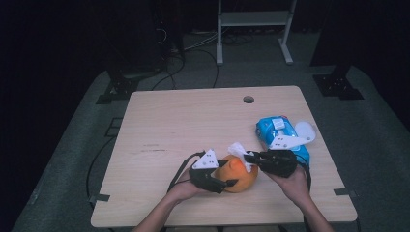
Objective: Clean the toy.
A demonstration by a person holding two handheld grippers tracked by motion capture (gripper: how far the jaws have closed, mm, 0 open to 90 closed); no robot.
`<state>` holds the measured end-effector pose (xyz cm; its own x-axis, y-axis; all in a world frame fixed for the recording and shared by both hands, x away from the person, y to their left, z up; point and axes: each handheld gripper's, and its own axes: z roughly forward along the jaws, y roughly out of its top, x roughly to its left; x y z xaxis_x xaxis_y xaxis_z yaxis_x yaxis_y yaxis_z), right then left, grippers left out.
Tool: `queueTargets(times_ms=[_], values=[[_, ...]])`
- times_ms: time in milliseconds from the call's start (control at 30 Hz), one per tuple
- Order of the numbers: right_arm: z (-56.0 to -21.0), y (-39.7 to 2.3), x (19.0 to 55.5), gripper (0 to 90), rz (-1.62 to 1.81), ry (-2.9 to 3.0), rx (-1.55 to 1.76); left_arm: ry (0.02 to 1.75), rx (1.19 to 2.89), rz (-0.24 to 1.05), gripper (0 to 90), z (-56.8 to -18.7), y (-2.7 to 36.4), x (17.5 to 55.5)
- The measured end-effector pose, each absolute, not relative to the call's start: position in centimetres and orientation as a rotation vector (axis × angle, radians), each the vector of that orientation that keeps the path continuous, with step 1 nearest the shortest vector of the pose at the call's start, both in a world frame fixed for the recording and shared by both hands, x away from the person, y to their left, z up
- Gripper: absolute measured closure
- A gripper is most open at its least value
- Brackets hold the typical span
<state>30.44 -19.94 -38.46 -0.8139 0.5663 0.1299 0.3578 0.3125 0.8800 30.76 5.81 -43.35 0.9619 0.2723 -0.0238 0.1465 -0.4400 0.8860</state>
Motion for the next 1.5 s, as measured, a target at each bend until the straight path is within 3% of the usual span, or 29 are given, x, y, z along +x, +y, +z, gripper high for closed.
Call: queueTargets(times_ms=[233, 500, 833, 967, 1133, 1233, 1333, 1433, 1500], values=[[-37.6, -17.8, 30.5, 80.6, 1.454, 2.482, 0.751, 0.233, 2.060, 0.146, 28.9, -43.4, 5.8, 30.4], [-39.1, -20.4, 32.2, 80.5, 1.430, 2.454, 0.901, 0.191, 2.056, 0.138, 30.7, -43.5, 5.4, 30.2], [-39.5, -23.0, 30.2, 80.5, 1.396, 2.408, 0.933, 0.237, 2.038, 0.154, 30.7, -43.6, 5.3, 30.3], [-38.8, -22.5, 29.2, 80.4, 1.429, 2.407, 0.889, 0.304, 2.011, 0.125, 26.2, -43.5, 5.9, 31.0], [-39.1, -20.9, 29.6, 80.4, 1.418, 2.441, 0.850, 0.288, 2.002, 0.093, 12.2, -43.8, 6.6, 31.5], [-39.3, -20.8, 30.0, 80.4, 1.425, 2.445, 0.863, 0.289, 2.008, 0.121, 10.3, -44.1, 7.1, 31.9], [-39.3, -21.1, 30.0, 80.3, 1.416, 2.439, 0.874, 0.334, 1.999, 0.067, 8.3, -45.0, 7.5, 32.8], [-39.3, -21.0, 30.0, 80.3, 1.409, 2.435, 0.873, 0.318, 2.001, 0.067, 8.6, -45.7, 6.8, 32.7], [-39.2, -21.0, 30.0, 80.4, 1.409, 2.430, 0.878, 0.305, 2.010, 0.115, 18.4, -45.1, 6.9, 32.5]])
